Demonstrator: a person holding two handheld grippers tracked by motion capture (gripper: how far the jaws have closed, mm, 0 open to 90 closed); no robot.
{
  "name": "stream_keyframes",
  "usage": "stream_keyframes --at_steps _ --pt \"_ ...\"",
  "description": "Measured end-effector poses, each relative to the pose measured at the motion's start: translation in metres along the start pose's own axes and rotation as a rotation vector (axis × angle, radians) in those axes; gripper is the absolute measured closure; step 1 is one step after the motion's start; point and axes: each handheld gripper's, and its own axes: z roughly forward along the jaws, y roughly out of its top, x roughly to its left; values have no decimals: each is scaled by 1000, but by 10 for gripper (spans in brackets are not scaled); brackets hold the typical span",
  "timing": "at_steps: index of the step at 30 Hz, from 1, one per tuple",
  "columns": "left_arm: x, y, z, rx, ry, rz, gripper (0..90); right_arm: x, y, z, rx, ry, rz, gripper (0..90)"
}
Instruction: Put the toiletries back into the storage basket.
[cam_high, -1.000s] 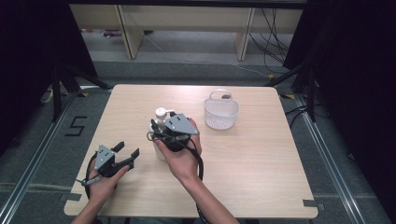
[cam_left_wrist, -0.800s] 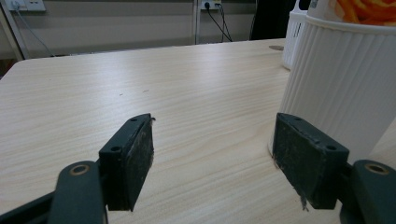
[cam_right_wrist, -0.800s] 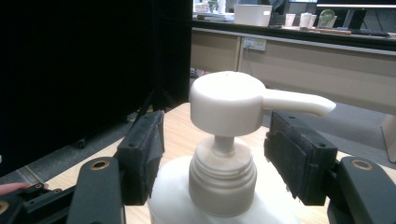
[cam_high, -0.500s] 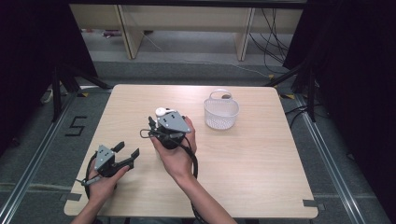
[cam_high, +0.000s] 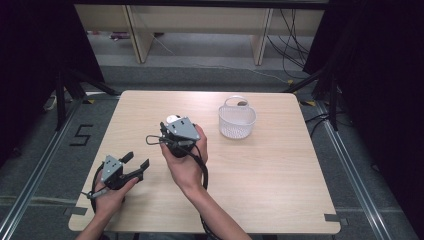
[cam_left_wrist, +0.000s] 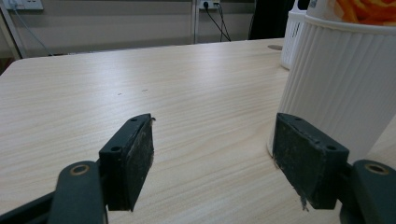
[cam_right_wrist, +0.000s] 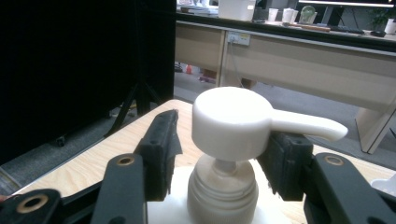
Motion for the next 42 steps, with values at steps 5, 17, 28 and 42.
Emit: stream_keyframes --at_steps 5,17,28,42 --pt "0 0 0 -2 -3 -2 286 0 0 2 -8 -19 -3 534" --pt "1 0 0 1 -9 -7 286 4 -1 3 -18 -54 50 595" --pt "1 0 0 1 -12 -9 284 -5 -1 -4 -20 -20 69 600" --pt "1 0 0 -3 -10 -8 283 -29 11 -25 -66 -11 79 601"
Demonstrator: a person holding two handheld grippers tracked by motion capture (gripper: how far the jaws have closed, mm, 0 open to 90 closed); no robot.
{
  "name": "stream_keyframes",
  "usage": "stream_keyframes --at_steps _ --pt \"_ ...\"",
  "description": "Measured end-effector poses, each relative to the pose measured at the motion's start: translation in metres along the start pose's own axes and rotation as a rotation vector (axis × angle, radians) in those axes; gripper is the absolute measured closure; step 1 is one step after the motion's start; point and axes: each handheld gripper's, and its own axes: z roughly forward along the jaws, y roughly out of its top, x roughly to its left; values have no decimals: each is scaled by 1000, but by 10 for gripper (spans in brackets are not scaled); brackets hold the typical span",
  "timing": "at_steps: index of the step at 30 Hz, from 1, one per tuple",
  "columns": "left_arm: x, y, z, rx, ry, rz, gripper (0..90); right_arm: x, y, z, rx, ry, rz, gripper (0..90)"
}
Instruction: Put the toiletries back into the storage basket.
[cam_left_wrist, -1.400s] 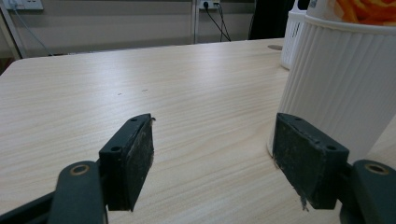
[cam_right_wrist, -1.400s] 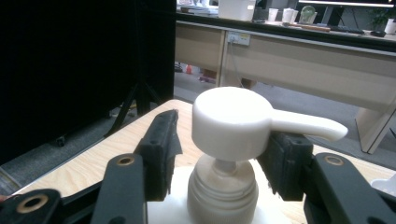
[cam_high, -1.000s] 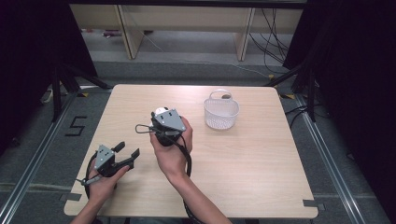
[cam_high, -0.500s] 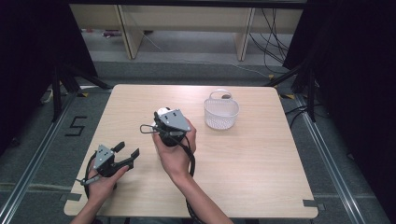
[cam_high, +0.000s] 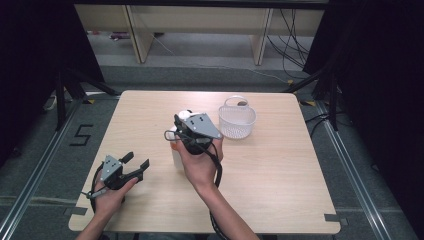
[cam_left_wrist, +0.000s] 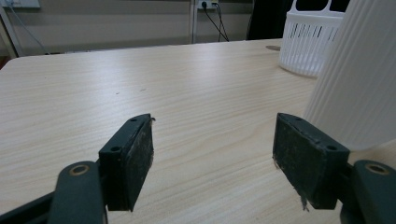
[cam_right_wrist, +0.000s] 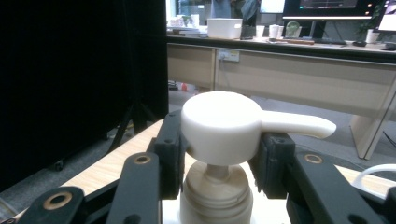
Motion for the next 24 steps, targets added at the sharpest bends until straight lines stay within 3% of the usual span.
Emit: stream_keyframes --at_steps 8,9,12,24 --pt "0 0 0 3 0 12 282 -17 5 -7 -23 -23 1 601" --pt "0 0 0 2 0 11 282 -18 5 -8 -19 -21 24 601" --pt "0 0 0 2 0 7 282 -25 4 -9 -31 -28 5 601" --pt "0 0 0 4 0 7 282 -38 5 -16 -31 -54 3 601"
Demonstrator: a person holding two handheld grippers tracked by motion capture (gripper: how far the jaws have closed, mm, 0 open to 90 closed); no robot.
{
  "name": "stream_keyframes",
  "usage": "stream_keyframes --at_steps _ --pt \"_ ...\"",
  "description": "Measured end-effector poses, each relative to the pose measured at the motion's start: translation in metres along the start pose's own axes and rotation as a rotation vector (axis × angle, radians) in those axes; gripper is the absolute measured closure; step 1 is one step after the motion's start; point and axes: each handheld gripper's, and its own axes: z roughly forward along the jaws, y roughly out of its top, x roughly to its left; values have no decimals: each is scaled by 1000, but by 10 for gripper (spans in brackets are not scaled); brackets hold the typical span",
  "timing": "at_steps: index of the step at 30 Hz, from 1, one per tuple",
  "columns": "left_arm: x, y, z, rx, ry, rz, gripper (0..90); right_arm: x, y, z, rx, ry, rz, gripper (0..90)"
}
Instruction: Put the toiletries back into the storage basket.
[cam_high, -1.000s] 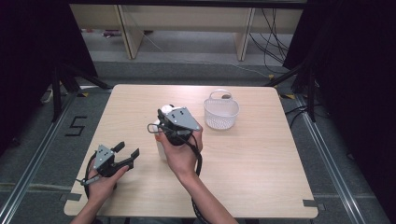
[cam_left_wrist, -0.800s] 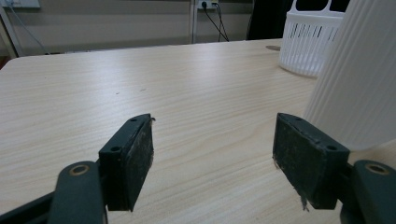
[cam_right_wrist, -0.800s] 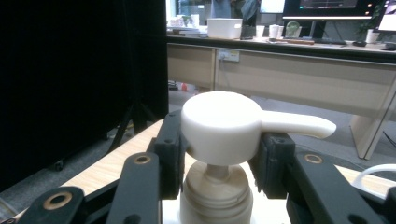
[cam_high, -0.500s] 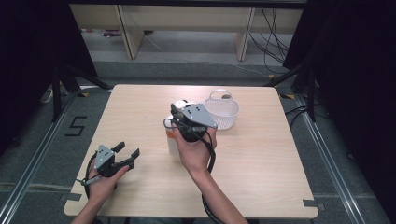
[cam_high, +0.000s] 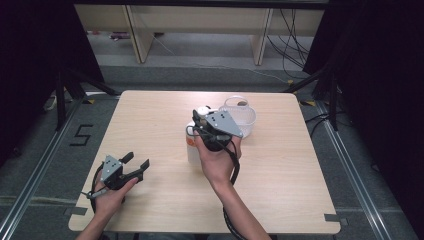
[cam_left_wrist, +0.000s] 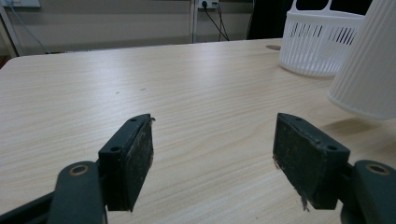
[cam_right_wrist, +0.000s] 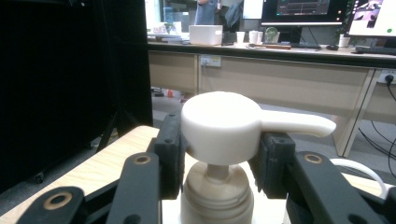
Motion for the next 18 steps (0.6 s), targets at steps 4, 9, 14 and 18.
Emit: stream_keyframes --at_steps 4,9,14,18 --pt "0 0 0 -3 -1 -3 281 -5 1 -3 -7 -12 4 601" --pt "0 0 0 0 -1 -4 281 -14 1 -7 1 -36 13 601" --pt "0 0 0 -3 -2 -6 281 -21 1 -9 -3 -46 12 601" --pt "0 0 0 2 1 -4 281 -27 1 -12 0 -59 12 601"
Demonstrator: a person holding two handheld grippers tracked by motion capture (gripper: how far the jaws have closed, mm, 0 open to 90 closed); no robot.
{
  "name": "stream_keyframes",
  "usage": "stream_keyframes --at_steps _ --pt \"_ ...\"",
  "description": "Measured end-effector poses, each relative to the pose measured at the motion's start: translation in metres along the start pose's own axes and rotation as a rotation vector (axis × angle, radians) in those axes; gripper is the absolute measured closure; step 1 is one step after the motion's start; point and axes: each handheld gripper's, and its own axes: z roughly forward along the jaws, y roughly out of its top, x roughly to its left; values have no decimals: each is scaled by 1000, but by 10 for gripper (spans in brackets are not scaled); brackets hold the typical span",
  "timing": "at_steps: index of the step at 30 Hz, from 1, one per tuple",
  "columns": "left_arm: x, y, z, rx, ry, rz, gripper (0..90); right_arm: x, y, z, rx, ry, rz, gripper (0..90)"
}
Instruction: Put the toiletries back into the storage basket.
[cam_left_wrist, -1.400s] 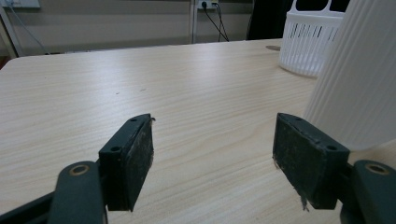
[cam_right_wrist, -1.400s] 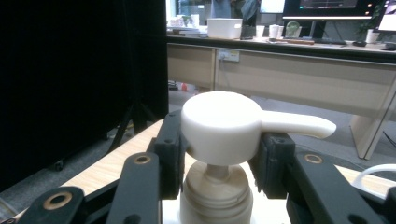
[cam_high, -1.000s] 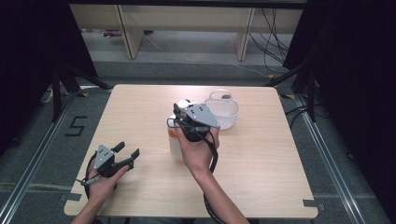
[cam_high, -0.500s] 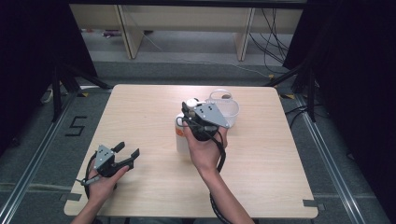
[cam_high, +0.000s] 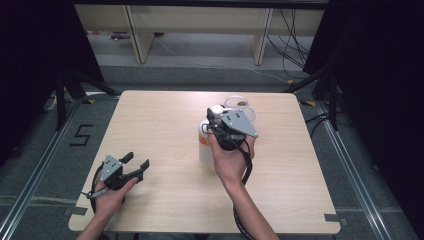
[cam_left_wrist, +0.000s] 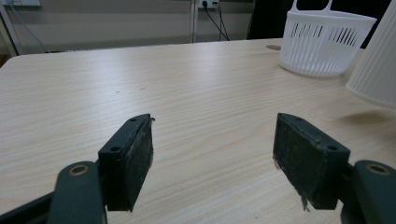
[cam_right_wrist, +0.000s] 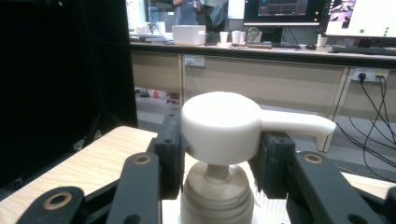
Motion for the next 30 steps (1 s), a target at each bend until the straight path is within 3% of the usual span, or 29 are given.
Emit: stream_keyframes --at_steps 5,7,16,20,30 --pt "0 0 0 1 1 1 281 -8 0 -2 -6 -18 -18 601" --pt "0 0 0 1 1 1 280 -9 0 -2 -6 -19 0 601" --pt "0 0 0 -1 1 0 279 -19 1 -6 -19 -55 -15 601" --pt "0 0 0 0 0 -1 279 -21 2 -8 -6 -55 6 601" --pt "0 0 0 0 1 1 279 -28 2 -10 -12 -76 3 601"
